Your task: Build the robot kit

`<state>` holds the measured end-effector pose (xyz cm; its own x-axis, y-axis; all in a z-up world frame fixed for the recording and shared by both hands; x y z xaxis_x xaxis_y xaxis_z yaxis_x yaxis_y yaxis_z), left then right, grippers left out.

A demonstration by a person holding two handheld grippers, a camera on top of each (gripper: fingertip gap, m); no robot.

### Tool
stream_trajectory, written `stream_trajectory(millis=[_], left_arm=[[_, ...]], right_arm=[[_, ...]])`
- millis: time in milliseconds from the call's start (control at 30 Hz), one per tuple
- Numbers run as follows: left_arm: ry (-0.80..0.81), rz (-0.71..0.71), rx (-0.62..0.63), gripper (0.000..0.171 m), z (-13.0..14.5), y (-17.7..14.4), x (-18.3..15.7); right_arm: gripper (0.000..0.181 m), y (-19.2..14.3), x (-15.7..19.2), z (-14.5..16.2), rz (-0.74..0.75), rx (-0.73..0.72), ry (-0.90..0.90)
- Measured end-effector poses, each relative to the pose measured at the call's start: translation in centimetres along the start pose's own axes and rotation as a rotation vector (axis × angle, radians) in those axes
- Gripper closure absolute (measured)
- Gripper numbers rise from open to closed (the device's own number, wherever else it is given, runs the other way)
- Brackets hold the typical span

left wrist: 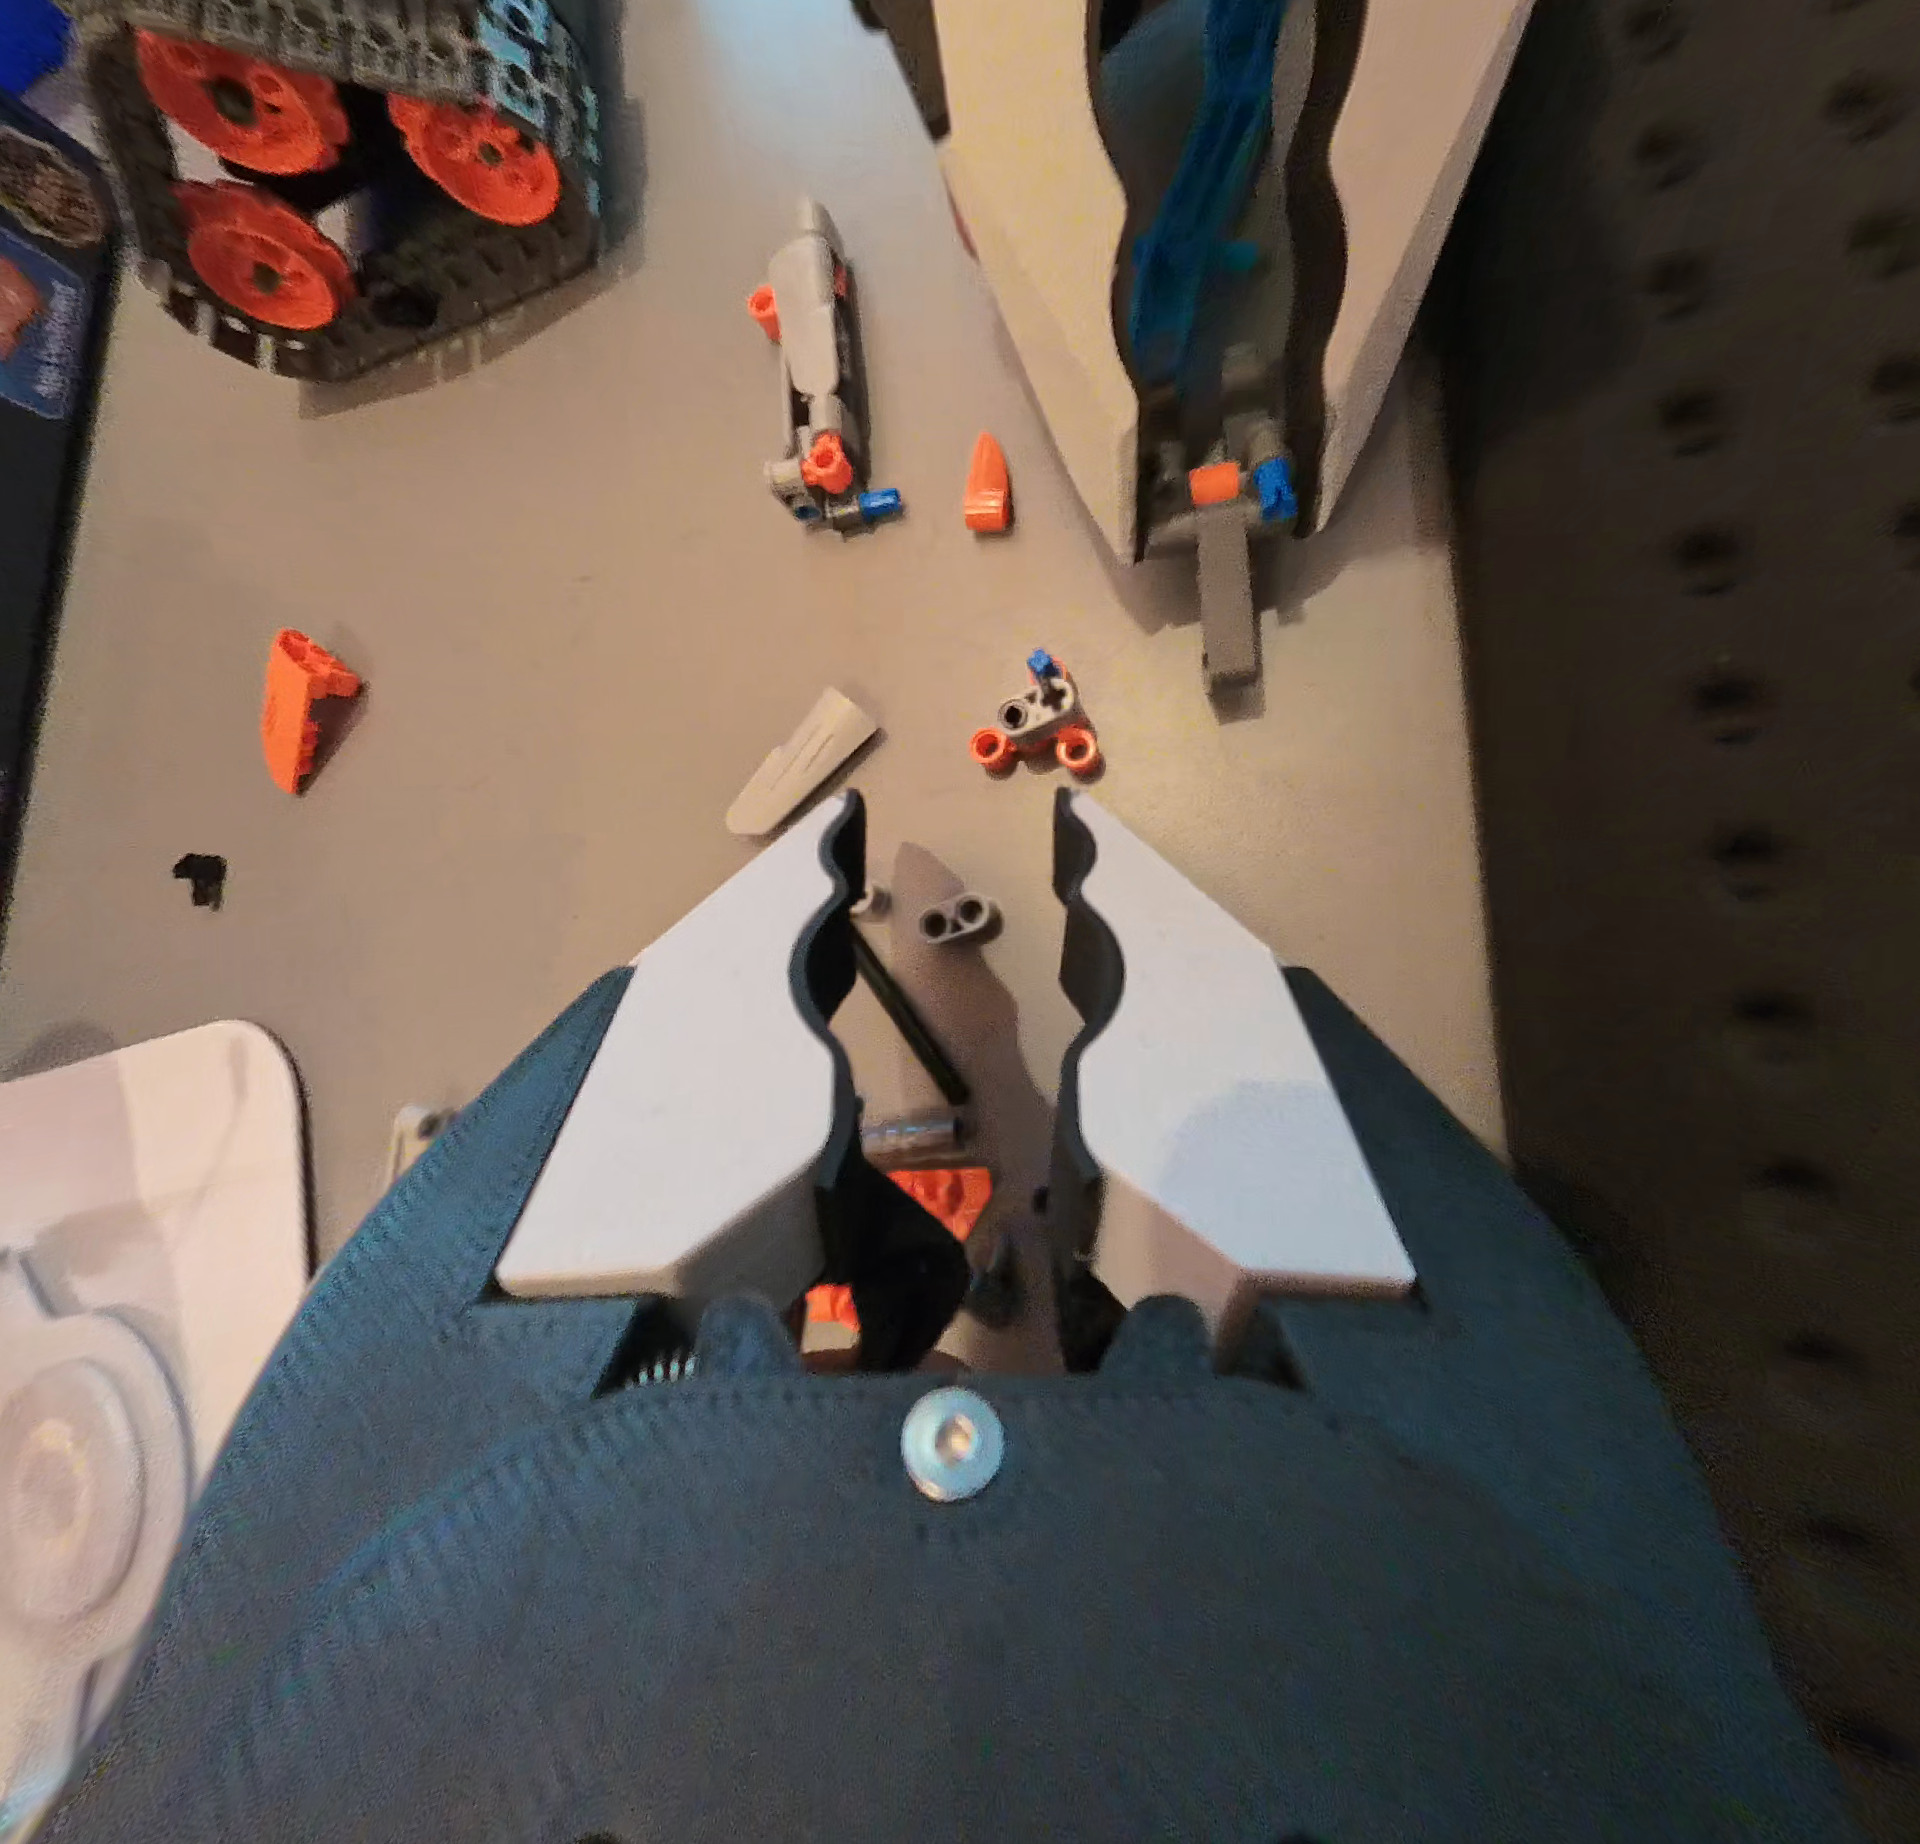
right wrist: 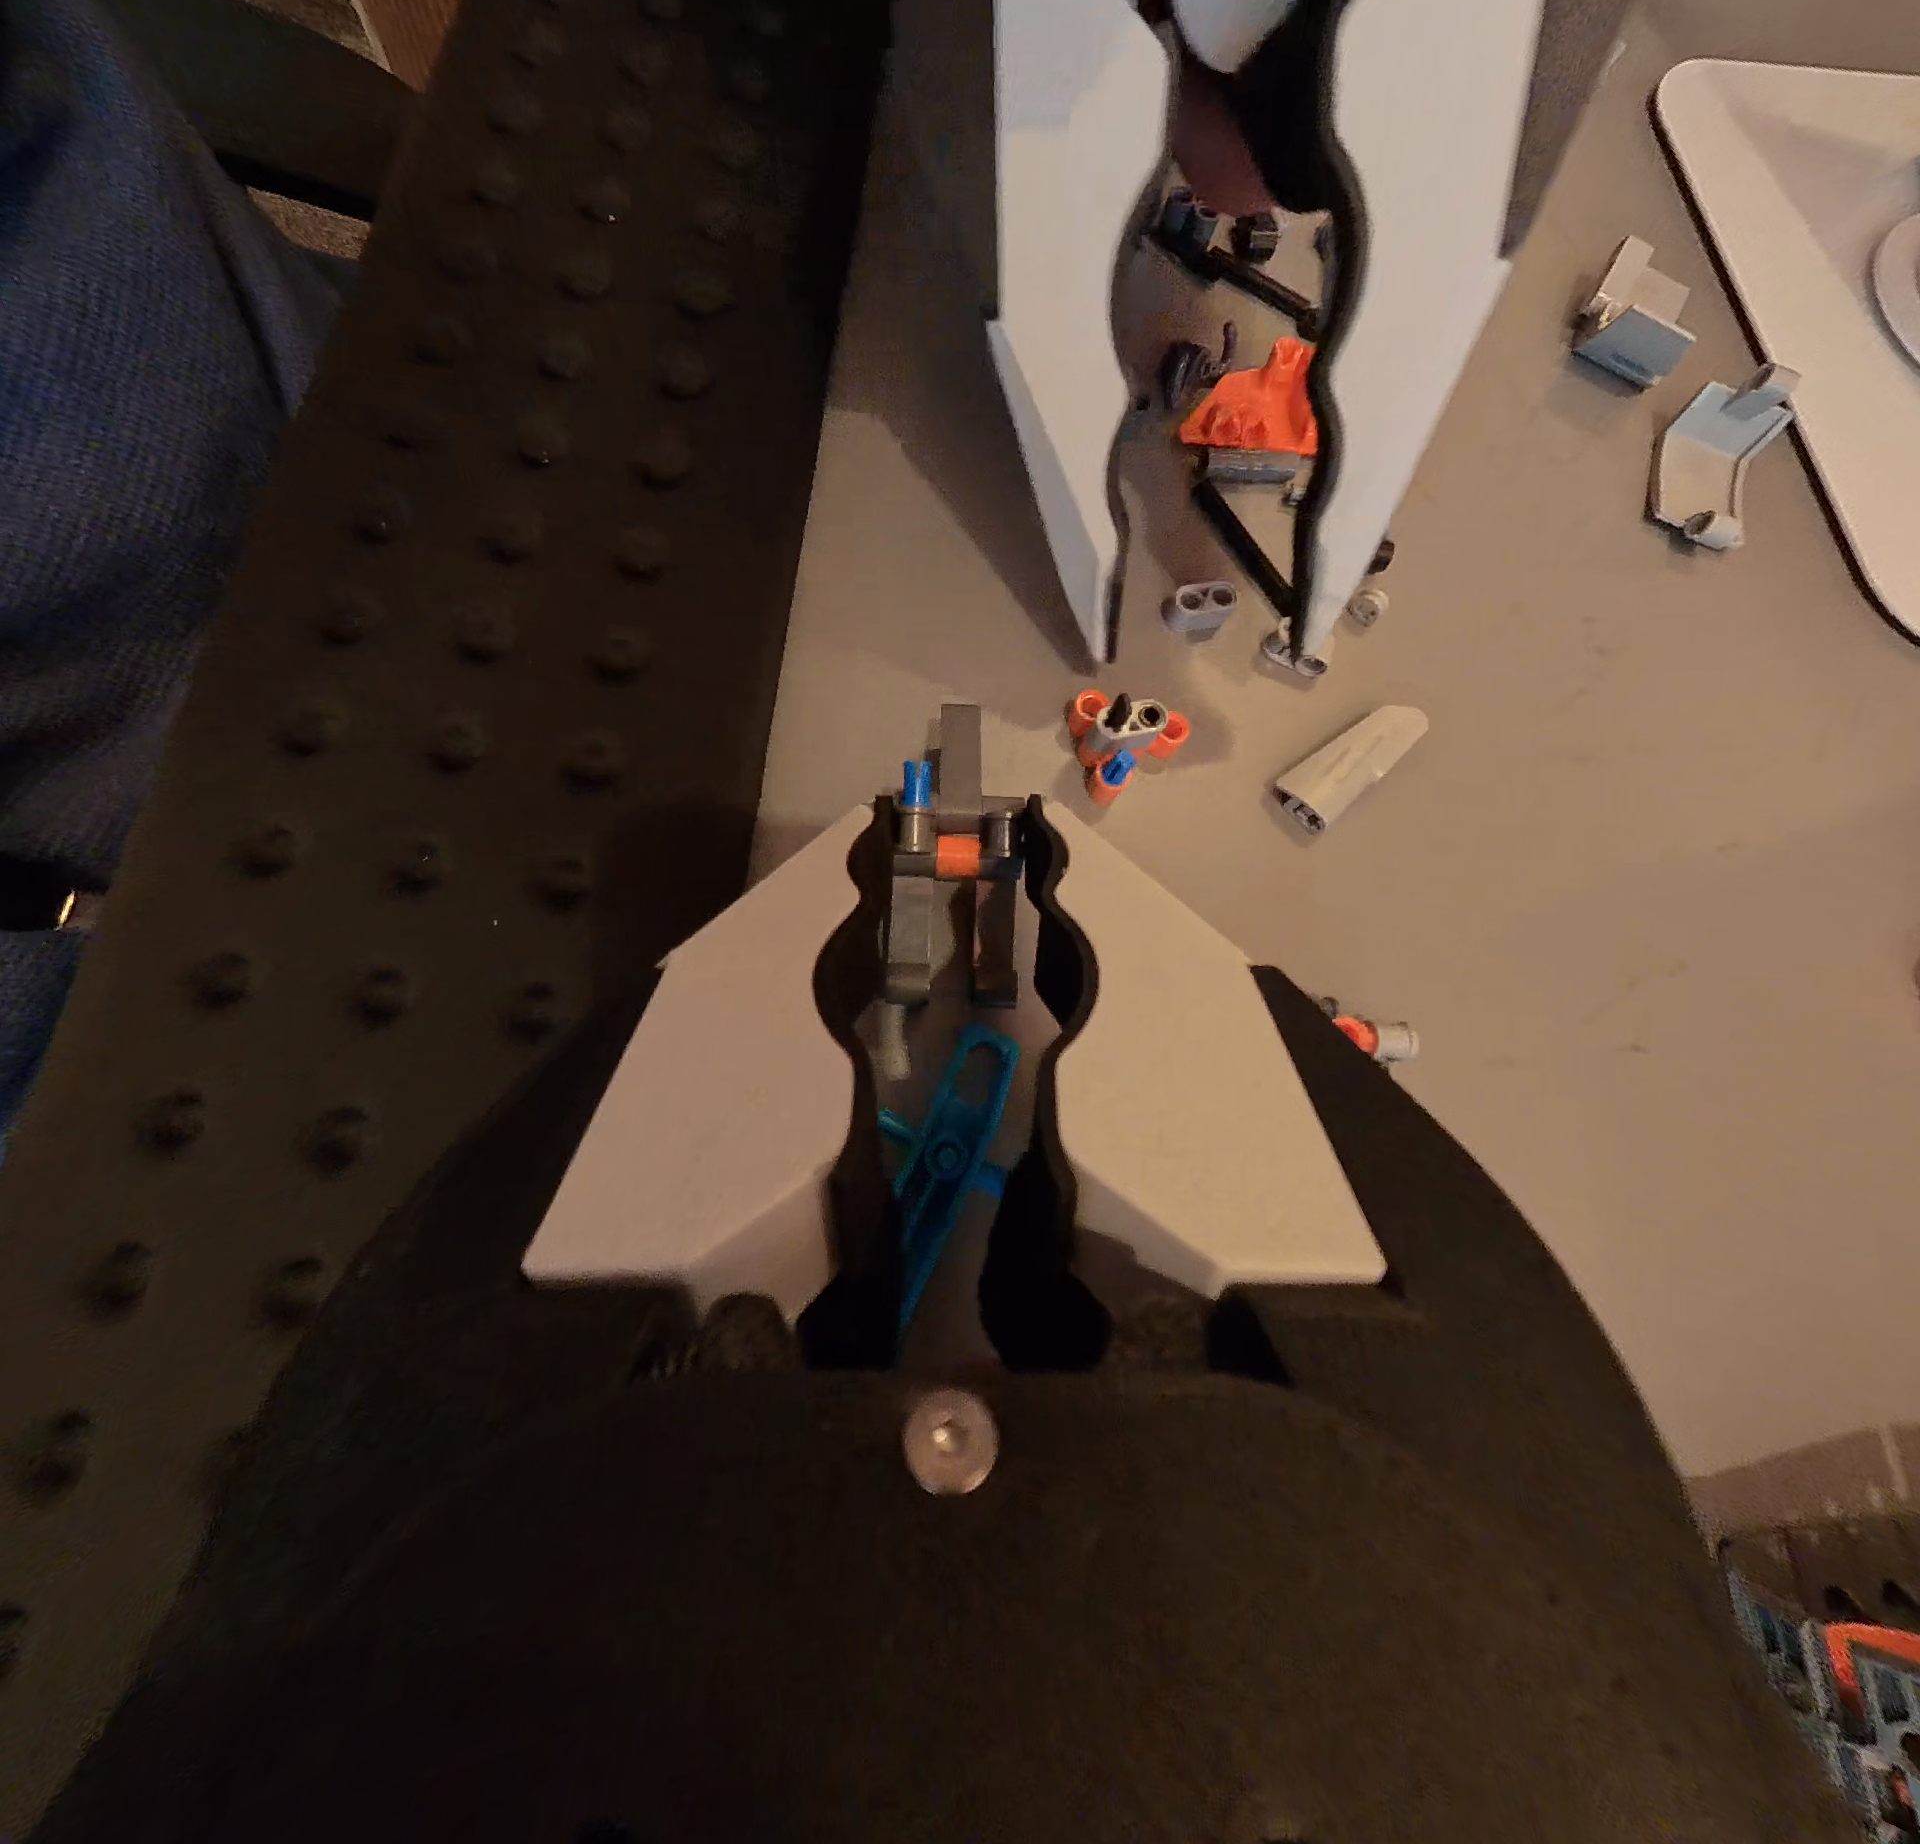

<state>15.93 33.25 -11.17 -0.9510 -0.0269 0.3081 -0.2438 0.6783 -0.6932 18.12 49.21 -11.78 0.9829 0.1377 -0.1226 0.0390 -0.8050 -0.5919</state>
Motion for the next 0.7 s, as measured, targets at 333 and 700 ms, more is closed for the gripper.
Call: stream_trajectory(millis=[333,700], left_arm=[[0.084,0.163,-0.017,0.162,-1.1,2.3,0.1],[0.157,0.047,0.039,0.166,-3.1,1.4,-0.5]], right_arm=[[0.154,-1.2,-0.7,-0.2,0.02,-0.056,0.065],[0.161,-1.2,-2.1,-1.5,0.154,-0.017,0.046]])
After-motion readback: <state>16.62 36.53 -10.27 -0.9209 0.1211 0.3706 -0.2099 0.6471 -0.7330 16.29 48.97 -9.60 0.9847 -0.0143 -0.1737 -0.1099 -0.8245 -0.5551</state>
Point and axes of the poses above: each gripper's, where its closed fingertips meet, y out along the fingers, z out of its underside, x = y × z across the jaws, the point moved 9 cm from there along -y, back along the fingers, and after that the axes turned 4 degrees about -x, right-handed, at the moved point
